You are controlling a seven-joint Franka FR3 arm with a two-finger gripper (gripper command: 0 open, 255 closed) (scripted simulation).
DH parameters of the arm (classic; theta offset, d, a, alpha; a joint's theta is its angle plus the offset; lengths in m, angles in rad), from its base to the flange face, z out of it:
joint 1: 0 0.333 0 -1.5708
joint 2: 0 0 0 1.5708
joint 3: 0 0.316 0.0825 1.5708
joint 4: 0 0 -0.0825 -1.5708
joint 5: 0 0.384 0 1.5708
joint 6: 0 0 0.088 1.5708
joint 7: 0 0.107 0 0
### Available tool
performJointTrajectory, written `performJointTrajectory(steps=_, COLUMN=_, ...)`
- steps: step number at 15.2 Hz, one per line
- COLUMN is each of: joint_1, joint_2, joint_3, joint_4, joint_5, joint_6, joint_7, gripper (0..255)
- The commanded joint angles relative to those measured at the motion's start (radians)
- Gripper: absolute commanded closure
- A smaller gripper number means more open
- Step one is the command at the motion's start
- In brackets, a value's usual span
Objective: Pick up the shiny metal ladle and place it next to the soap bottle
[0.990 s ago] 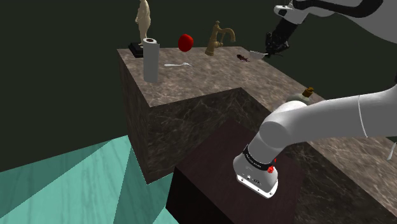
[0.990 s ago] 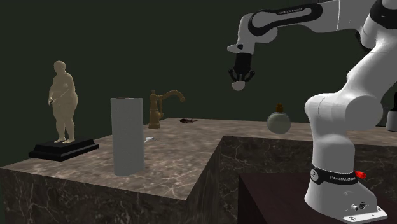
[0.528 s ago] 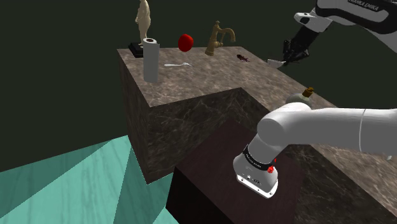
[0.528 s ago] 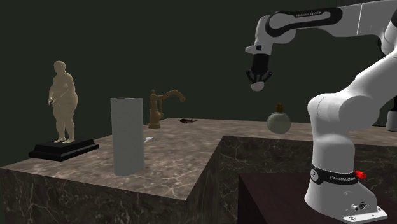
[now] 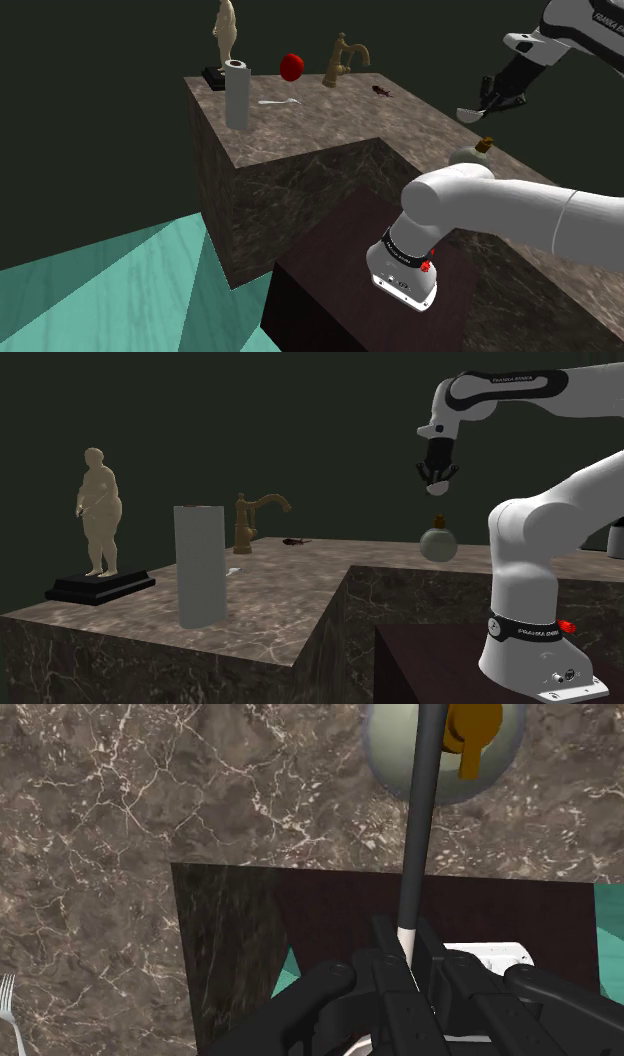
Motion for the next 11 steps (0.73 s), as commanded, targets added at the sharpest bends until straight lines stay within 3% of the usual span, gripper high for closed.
performJointTrajectory(steps=1, joint_1=-0.028, joint_2=-0.031, joint_3=-0.015, joint_4=0.006, joint_5=-0.025, joint_6=-0.03, joint_7=-0.042, gripper=255)
performJointTrajectory(steps=11, joint_1=-0.108, joint_2=-0.109, joint_3=-0.13, joint_4=0.136, joint_5=-0.16, joint_6=-0.154, joint_7=-0.277, gripper=255)
